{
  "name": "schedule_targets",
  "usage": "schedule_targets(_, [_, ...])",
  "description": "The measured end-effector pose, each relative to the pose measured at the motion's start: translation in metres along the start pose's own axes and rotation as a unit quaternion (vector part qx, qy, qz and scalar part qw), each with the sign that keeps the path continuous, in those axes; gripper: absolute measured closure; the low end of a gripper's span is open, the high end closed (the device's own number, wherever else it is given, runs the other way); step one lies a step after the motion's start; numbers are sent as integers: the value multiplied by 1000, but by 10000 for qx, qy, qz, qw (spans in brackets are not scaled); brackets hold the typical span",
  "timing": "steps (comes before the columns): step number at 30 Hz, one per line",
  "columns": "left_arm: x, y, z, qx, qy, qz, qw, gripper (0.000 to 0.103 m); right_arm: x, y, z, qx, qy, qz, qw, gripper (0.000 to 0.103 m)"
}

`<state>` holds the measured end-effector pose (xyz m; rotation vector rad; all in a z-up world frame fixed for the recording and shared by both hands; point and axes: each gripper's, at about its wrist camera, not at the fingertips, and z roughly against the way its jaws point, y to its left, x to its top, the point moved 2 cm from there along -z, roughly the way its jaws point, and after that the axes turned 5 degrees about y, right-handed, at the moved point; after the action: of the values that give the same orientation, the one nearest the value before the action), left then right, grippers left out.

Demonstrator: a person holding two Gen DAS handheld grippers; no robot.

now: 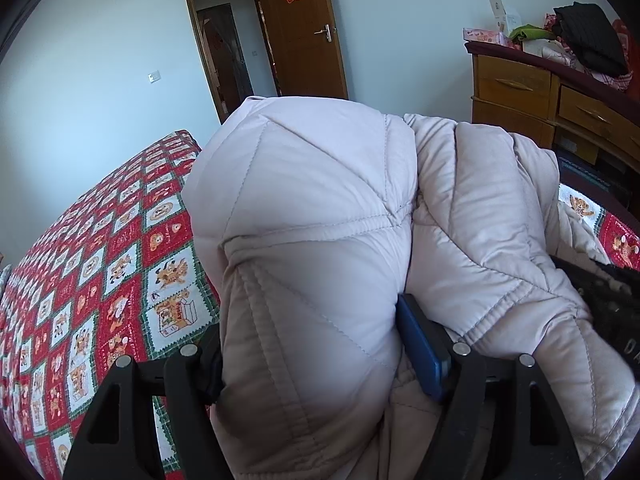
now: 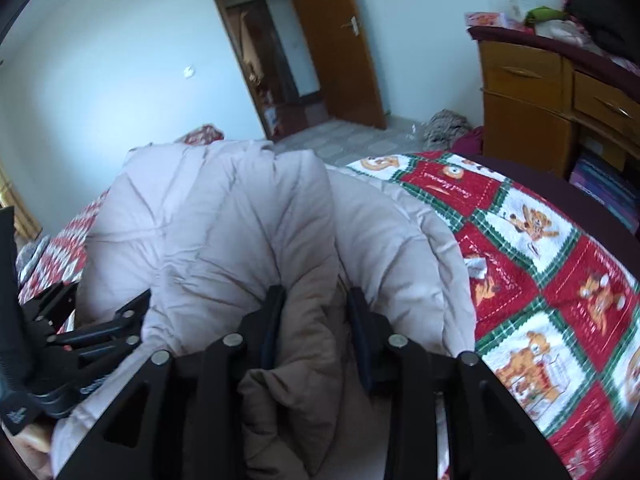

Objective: Fold large clothes
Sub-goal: 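Lower the folded jacket onto the quilt and open both grippers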

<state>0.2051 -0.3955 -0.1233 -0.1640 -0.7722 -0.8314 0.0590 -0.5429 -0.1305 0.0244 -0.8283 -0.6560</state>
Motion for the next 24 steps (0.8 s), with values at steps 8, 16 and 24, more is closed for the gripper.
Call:
schedule_targets(8, [0,0,5,-2,-18,-26,10000,23,1,-2,5,-152,90,28,9998,65])
schedule_targets(16, [-12,16,51,26,-218,132,9997,14,-29,-5,88,-107,-236,-179,9995,40])
schedule_targets(24, [-35,34,117,139,-572,496,9970,14,-73,-10,162,-555,-415,197,9974,7])
